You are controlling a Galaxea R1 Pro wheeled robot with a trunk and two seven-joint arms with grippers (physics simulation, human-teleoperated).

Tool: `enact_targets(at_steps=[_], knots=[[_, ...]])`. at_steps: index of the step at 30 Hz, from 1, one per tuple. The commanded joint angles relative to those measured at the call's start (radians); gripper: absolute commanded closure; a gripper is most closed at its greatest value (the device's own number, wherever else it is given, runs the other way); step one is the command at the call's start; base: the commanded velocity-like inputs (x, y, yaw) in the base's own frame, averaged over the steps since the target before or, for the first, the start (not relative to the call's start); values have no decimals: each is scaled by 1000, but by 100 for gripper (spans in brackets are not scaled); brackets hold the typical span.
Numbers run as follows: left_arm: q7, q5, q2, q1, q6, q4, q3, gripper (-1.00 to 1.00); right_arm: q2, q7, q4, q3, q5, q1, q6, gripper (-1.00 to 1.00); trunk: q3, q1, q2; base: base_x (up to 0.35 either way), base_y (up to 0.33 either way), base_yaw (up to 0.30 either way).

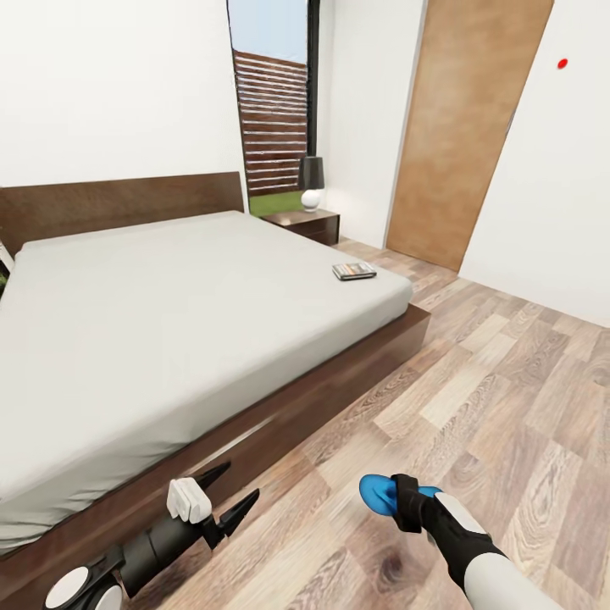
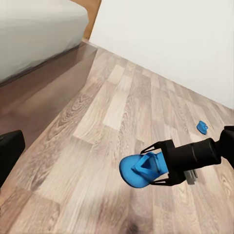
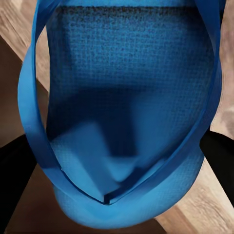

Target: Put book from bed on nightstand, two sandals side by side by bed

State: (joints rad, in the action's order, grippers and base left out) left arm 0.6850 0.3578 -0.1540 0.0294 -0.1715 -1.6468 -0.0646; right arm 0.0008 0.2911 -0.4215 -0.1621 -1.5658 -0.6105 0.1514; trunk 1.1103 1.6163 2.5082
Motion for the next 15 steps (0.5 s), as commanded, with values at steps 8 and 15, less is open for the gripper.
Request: enact_targets(at_steps=[8,15], knots=[[0,10,0,0,-10,0,-1,-100,0,6,-2,-5,-4,0,3,100,-30,-4,-2,0,0,0],[0,10,0,0,-10,0,-1,-100,0,6,-2,-5,-4,0,2,100,-57,-7,-3,0,0,0]])
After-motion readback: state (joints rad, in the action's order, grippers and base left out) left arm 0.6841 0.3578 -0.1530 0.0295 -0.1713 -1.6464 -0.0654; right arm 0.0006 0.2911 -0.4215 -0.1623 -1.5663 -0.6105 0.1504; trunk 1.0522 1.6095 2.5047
